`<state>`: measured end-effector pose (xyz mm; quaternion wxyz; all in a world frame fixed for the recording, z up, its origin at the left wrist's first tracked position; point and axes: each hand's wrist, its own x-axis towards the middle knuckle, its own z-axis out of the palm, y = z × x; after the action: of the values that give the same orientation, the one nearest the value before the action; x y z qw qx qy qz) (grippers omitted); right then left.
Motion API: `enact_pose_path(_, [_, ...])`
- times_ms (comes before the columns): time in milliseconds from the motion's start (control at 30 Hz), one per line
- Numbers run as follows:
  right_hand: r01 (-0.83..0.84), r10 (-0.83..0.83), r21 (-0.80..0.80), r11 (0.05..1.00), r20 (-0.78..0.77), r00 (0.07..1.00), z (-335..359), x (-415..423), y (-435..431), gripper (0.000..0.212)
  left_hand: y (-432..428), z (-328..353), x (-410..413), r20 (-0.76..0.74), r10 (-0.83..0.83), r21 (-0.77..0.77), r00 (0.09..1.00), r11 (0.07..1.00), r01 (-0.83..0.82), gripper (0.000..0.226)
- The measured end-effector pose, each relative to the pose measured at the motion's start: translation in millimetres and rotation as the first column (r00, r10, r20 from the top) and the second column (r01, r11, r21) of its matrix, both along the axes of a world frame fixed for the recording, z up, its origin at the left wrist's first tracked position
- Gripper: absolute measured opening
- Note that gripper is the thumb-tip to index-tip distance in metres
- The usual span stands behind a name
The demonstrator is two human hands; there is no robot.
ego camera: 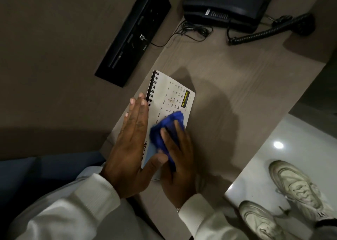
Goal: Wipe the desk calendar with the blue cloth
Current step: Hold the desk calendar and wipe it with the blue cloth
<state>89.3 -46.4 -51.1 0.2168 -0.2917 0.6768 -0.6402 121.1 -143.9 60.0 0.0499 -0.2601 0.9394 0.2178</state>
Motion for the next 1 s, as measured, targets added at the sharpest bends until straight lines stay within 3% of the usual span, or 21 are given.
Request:
enact_pose_path(100, [-0.014,0.016,0.049,0.999,-0.040,0.999,4.2,-31.8,-28.6,0.051,-0.1,-0.7,0.6,0.011,-0.016,-0.018,1.000,1.000,0.016,0.101])
enact_pose_path(267, [0.089,-0.108,0.165,0.982,0.108,0.988,-2.8,-56.7,-47.3,0.046,-0.1,-1.0,-0.5,0.019,-0.010,-0.040,1.000,0.999,0.010,0.101])
enact_pose_path(333, [0.077,-0.097,0.187,0.979,0.101,0.990,-6.9,-44.2,-32.3,0.046,0.0,-0.6,-0.9,0.026,-0.007,-0.049,1.000,0.999,0.008,0.100])
enact_pose_path(500, [0.004,-0.008,0.095,0.996,0.037,0.999,-4.3,3.5,8.2,0.047,2.2,0.0,-0.8,0.022,0.003,-0.060,1.000,0.998,-0.002,0.100])
enact_pose_path(633, [-0.026,0.025,-0.024,0.999,-0.048,0.999,6.5,-8.7,-4.5,0.044,2.1,-0.3,-0.9,0.006,-0.004,-0.070,1.000,0.998,0.005,0.099])
enact_pose_path(733, [0.003,0.001,0.049,0.999,-0.081,0.997,8.1,-40.3,-34.2,0.048,0.3,-2.5,0.0,0.018,-0.011,-0.076,1.000,0.997,0.013,0.100])
enact_pose_path(900, [0.067,-0.084,0.186,0.980,0.086,0.993,-5.7,-48.2,-34.9,0.044,-1.3,-5.8,2.5,0.013,-0.012,-0.084,1.000,0.996,0.013,0.099])
enact_pose_path(1000, [0.017,-0.024,0.149,0.989,0.050,0.998,-7.7,-21.0,-8.7,0.044,-1.7,-7.0,4.2,0.027,-0.004,-0.113,1.000,0.994,0.007,0.098])
